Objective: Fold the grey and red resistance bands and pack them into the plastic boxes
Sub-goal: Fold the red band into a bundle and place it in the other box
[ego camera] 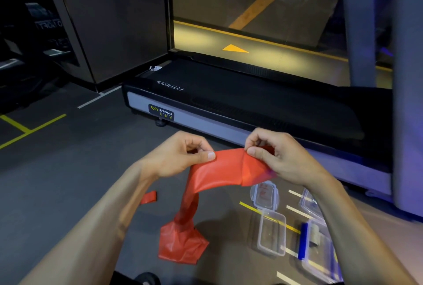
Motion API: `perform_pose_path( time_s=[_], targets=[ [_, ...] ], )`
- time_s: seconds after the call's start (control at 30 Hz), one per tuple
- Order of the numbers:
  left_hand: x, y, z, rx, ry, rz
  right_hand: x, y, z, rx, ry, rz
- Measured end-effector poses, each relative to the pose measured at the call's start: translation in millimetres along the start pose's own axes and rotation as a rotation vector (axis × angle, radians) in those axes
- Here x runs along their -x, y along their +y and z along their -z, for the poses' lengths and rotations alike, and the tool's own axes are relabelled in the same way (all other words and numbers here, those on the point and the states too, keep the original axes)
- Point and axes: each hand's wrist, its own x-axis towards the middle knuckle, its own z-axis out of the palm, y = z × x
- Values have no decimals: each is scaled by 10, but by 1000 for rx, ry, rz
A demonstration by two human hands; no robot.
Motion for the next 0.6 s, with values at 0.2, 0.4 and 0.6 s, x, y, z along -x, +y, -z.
perform_pose_path(
  time_s=[0.2, 0.4, 0.6],
  targets=[
    [-13, 30, -24, -17, -15, 0, 38, 80, -10, -22, -18, -22],
    [-32, -36, -35, -62, -15, 25, 65, 107, -13, -21, -27, -33],
    [-45, 17, -88, -82, 0, 16, 98, 164, -31, -139, -69, -63]
  ],
)
